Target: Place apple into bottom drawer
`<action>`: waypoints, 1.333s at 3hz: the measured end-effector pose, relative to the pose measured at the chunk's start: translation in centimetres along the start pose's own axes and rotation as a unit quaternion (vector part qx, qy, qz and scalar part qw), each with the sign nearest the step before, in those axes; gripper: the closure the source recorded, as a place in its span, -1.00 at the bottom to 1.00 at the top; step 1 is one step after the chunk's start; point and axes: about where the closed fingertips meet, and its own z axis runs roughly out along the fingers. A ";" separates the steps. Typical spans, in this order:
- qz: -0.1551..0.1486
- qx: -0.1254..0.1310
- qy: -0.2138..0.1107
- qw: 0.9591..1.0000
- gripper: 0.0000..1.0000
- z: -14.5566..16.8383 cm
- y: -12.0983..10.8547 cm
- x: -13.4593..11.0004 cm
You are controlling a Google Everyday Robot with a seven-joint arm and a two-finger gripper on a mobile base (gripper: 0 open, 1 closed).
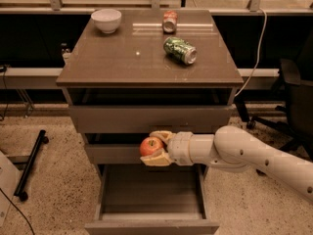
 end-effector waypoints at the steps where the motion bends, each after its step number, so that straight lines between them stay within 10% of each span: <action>1: -0.002 -0.021 -0.001 1.000 1.00 0.2 1.1 2.8; 4: 0.135 -0.009 -0.051 0.990 1.00 -1.4 1.9 18.2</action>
Offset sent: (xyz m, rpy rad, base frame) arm -0.0233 -0.0463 -0.1007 0.1032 0.0508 -0.0059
